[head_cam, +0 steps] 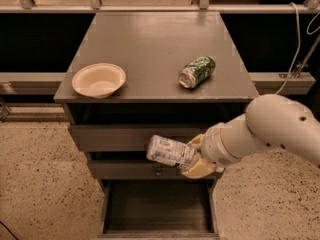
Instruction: Place blue plastic bottle into bottom drawer
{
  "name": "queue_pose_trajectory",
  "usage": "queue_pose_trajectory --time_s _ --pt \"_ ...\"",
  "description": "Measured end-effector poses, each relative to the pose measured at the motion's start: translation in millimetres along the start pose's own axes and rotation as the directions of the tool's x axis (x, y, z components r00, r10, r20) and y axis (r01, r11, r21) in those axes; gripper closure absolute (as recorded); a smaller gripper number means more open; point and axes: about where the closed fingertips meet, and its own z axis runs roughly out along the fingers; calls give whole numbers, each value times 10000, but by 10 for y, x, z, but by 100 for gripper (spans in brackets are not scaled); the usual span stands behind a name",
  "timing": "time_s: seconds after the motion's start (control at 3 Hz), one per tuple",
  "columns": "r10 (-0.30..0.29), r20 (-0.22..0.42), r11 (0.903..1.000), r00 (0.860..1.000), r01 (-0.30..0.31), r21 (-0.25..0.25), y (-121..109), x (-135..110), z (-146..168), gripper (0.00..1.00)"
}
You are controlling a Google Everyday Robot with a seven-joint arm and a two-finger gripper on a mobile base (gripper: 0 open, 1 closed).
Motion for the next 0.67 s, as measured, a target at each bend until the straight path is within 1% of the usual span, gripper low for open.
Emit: queue_pose_trajectory --time_s 0.33,0.67 --pt "-14 -5 10000 10000 14 21 -5 -8 -9 100" --pt "147 148 9994 9998 -151 296 -21 70 71 100"
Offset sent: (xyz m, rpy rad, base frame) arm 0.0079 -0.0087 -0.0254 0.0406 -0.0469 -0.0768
